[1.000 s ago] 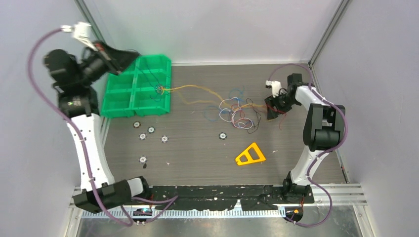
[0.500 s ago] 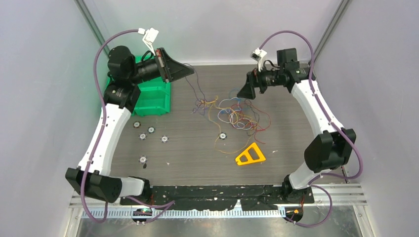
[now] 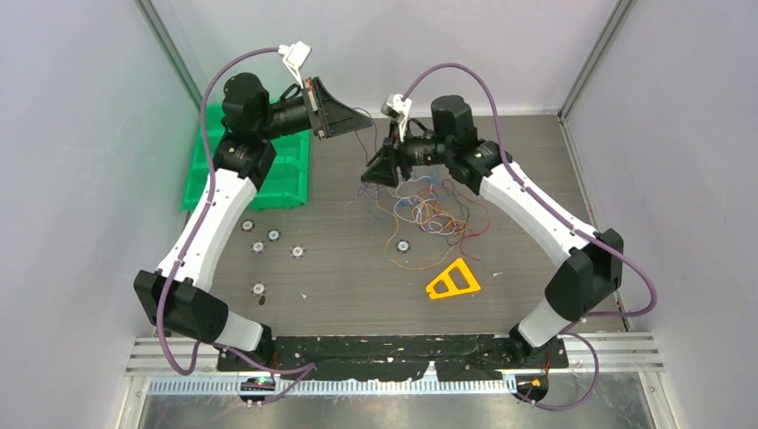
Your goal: Untangle the cables
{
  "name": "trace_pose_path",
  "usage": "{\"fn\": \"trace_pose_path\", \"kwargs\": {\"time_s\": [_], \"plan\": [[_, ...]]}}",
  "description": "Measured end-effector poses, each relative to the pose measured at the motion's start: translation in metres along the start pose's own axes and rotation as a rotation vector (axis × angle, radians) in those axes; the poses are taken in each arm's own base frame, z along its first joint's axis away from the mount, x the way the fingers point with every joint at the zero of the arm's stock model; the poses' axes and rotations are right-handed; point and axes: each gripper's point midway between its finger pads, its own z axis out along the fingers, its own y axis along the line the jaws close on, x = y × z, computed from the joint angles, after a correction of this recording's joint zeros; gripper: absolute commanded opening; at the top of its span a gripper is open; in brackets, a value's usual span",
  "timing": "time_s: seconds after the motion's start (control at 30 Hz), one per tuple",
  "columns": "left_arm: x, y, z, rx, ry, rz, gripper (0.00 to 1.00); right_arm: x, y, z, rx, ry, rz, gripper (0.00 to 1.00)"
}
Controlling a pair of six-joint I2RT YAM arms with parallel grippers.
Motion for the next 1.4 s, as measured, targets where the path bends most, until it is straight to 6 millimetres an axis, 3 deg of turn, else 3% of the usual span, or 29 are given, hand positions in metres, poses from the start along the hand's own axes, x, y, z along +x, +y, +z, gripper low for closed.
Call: {"fn": "trace_pose_path", "kwargs": {"time_s": [0.07, 0.13, 0.2, 0.3, 0.37, 0.4, 0.57, 0.73, 0.83, 0.93, 1.07, 1.1, 1.13, 1.17, 1.3, 1.4], "plan": [[-0.005, -0.004, -0.001, 0.002, -0.007, 0.015, 0.0, 0.01, -0.009, 0.007, 0.017, 0.022, -0.005, 0.1], [-0.014, -0.009, -0.005, -0.003, -0.019, 0.049, 0.06, 0.023, -0.018, 0.011, 0.038, 0.047, 0.009, 0.06], [-0.021, -0.002, -0.012, -0.041, -0.034, 0.082, 0.34, 0.03, -0.02, 0.011, 0.033, 0.05, 0.027, 0.06], [-0.026, 0.022, -0.028, -0.135, -0.069, 0.166, 0.64, 0.033, -0.018, 0.005, 0.036, 0.038, 0.094, 0.06], [-0.013, 0.035, -0.046, -0.191, -0.076, 0.232, 0.87, 0.036, -0.02, 0.0, 0.042, 0.019, 0.178, 0.05], [-0.003, 0.038, -0.054, -0.209, -0.071, 0.256, 0.92, 0.037, -0.021, -0.002, 0.042, 0.011, 0.212, 0.05], [0.051, 0.025, -0.079, -0.215, 0.01, 0.478, 0.97, 0.033, -0.021, -0.003, 0.031, -0.04, 0.378, 0.06], [0.078, 0.01, -0.07, -0.136, 0.127, 0.723, 0.92, 0.03, -0.007, 0.0, -0.026, -0.063, 0.491, 0.06], [0.098, 0.02, -0.054, -0.103, 0.221, 0.795, 0.88, 0.033, -0.001, 0.003, -0.048, -0.062, 0.535, 0.05], [0.117, 0.036, -0.041, -0.097, 0.315, 0.835, 0.74, 0.034, 0.004, 0.003, -0.064, -0.059, 0.563, 0.05], [0.136, 0.064, -0.031, -0.148, 0.412, 0.858, 0.48, 0.03, 0.014, 0.005, -0.093, -0.062, 0.572, 0.05], [0.137, 0.068, -0.03, -0.164, 0.42, 0.866, 0.36, 0.03, 0.015, 0.005, -0.096, -0.062, 0.575, 0.05], [0.136, 0.072, -0.029, -0.182, 0.425, 0.877, 0.15, 0.03, 0.016, 0.005, -0.1, -0.061, 0.58, 0.05], [0.134, 0.076, -0.03, -0.209, 0.425, 0.88, 0.03, 0.031, 0.017, 0.006, -0.105, -0.059, 0.584, 0.05], [0.129, 0.085, -0.034, -0.282, 0.426, 0.887, 0.0, 0.037, 0.016, 0.006, -0.097, -0.056, 0.584, 0.05], [0.127, 0.077, -0.038, -0.281, 0.404, 0.866, 0.0, 0.046, 0.003, 0.002, -0.041, -0.044, 0.575, 0.05]]}}
